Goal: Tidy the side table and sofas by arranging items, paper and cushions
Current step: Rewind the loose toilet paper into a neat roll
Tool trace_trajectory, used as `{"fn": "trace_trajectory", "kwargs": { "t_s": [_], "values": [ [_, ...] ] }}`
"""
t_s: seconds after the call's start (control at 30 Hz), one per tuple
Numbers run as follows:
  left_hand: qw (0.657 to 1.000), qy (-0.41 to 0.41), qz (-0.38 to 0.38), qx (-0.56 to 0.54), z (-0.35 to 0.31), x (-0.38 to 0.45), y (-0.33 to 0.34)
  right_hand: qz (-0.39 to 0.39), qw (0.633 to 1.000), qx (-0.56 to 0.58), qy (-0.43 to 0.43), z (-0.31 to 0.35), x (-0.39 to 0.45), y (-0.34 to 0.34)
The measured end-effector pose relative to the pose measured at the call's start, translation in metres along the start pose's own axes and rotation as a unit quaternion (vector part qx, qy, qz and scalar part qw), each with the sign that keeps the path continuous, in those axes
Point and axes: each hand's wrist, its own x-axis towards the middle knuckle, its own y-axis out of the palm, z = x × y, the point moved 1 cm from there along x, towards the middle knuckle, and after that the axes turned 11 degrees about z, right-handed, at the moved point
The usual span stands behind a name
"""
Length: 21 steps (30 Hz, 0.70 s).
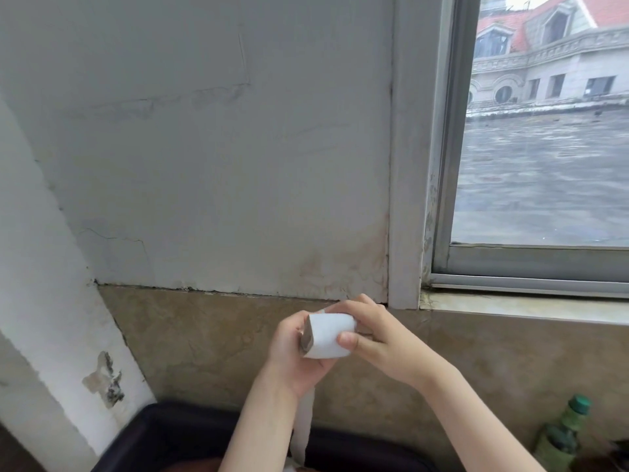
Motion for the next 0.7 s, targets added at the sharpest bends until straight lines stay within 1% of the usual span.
{"fn": "trace_trajectory", "kwargs": {
  "t_s": [0.07,0.17,0.3,0.37,0.43,0.5,0.57,0.63,0.7],
  "values": [
    [0.999,-0.007,0.025,0.033,0.002,-0.002,0.0,0.014,0.997,0.072,0.032,0.002,0.0,-0.003],
    [0.998,0.004,0.038,0.049,0.004,-0.002,-0.003,-0.007,0.987,0.158,0.013,0.003,0.0,-0.006],
    [0.999,-0.019,0.019,0.042,0.003,-0.002,-0.004,-0.042,0.967,0.247,-0.038,-0.003,-0.001,-0.005],
    [0.999,-0.028,-0.016,0.039,0.001,-0.001,-0.009,-0.058,0.956,0.283,-0.048,-0.004,-0.002,-0.005],
    [0.996,-0.041,-0.061,0.053,0.0,-0.001,-0.019,-0.051,0.953,0.293,-0.05,-0.004,-0.002,-0.005],
    [0.99,-0.046,-0.101,0.084,-0.003,0.001,-0.028,-0.025,0.956,0.287,-0.051,-0.001,-0.003,-0.003],
    [0.985,-0.035,-0.118,0.12,-0.018,0.005,-0.027,-0.002,0.964,0.262,-0.04,0.001,-0.004,0.0],
    [0.982,-0.001,-0.088,0.166,-0.046,0.01,-0.014,0.006,0.972,0.234,-0.03,0.003,-0.002,0.001],
    [0.972,0.026,-0.026,0.232,-0.079,0.009,0.013,-0.003,0.973,0.228,-0.036,0.008,0.001,-0.004]
  ]
}}
